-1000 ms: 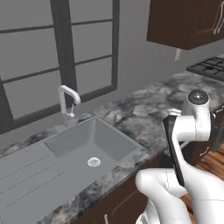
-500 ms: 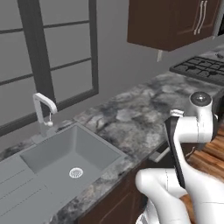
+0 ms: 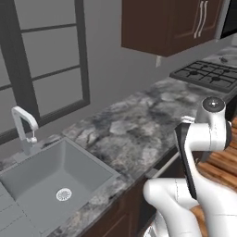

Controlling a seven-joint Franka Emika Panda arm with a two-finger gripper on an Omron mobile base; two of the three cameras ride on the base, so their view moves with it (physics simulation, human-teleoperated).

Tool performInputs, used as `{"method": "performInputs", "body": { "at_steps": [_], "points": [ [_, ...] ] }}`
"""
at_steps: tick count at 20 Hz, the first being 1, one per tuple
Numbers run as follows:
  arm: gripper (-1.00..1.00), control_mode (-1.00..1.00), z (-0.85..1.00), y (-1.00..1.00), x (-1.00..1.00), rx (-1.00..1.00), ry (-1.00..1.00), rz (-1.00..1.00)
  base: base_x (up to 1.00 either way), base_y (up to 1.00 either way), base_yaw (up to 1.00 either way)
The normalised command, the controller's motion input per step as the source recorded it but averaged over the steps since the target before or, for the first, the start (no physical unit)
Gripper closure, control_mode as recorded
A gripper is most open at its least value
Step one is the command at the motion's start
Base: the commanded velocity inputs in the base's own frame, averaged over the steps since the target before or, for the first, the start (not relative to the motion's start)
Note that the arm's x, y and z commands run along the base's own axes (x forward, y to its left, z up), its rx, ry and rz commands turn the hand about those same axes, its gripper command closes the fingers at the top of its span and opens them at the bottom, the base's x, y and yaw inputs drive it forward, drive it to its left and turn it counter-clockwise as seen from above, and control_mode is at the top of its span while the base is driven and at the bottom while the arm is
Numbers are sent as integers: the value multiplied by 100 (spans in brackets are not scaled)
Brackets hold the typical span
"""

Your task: Turn on the sink faucet. Then move the avocado from the counter to the sink. Turn off the sink. Move the vegetable from the sink to the pot next to the stove. Finally move the pot to the front right burner.

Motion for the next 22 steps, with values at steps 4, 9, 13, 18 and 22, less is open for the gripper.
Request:
{"method": "performInputs", "body": {
  "at_steps": [4, 9, 13, 18, 22],
  "points": [
    [100, 100, 0, 0, 0, 0, 0, 0, 85, -84, -11],
    [100, 100, 0, 0, 0, 0, 0, 0, 90, -91, -8],
    [100, 100, 0, 0, 0, 0, 0, 0, 89, -100, -6],
    [100, 100, 0, 0, 0, 0, 0, 0, 90, -100, -4],
    [100, 100, 0, 0, 0, 0, 0, 0, 100, -99, 0]
  ]
}}
